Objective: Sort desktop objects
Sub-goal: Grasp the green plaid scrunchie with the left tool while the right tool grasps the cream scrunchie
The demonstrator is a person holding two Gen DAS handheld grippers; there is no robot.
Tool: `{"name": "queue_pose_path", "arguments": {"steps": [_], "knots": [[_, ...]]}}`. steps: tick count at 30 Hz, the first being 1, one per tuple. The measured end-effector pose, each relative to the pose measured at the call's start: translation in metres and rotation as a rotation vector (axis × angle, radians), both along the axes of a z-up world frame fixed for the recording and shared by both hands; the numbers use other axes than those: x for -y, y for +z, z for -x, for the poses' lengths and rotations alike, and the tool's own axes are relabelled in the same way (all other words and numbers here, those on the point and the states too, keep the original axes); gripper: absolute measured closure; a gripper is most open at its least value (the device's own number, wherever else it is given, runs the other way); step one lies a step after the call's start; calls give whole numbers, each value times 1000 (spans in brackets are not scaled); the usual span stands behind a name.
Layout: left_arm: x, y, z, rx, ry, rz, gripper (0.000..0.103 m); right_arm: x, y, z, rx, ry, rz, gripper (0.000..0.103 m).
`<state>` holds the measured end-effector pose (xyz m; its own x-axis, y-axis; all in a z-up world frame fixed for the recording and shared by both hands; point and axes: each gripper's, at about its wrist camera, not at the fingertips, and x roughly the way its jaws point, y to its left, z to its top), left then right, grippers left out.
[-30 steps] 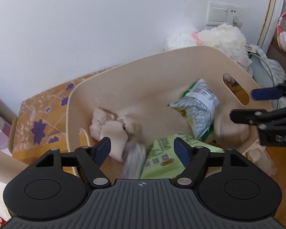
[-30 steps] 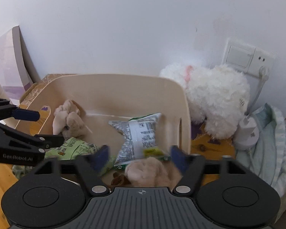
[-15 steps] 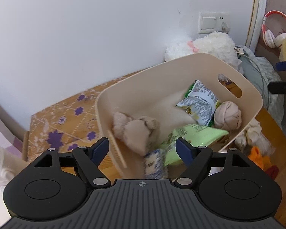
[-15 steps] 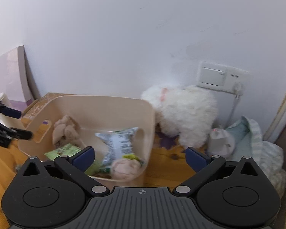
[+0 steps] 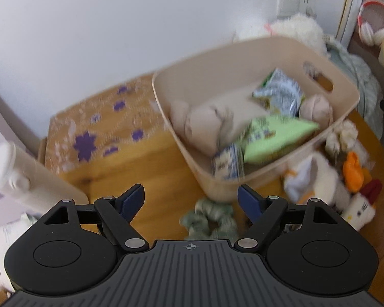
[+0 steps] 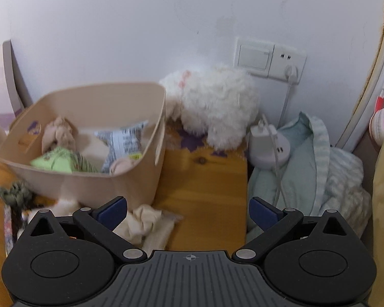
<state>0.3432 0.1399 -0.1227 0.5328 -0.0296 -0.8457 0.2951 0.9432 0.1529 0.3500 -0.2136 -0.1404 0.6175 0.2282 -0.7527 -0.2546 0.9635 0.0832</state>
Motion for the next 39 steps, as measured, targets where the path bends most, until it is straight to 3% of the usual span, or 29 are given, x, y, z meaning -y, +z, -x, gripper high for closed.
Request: {"name": "queue_pose_path", "arguments": {"steps": [10,16,24,34,37,39], "knots": [[-6,-47,8,-95,63,-22,22,-34,-26,8,9,153,77,0],[-14,-57,4,-119,123,9,22,-56,-33,5,35,237,96,2],[-20,-69,-9,-148,181,69,22,-71,-51,-7,-30,250,91,12],[-11,-95,-18,-168,180,47,22,-76,-67,-13,-83,249,93,27],[-9,-100,-20,-183,170,53,24,-80,-68,-14,-96,269,105,37],[-8,-104,-20,-203,164,64,35,-82,-69,-14,-99,277,109,48]]}}
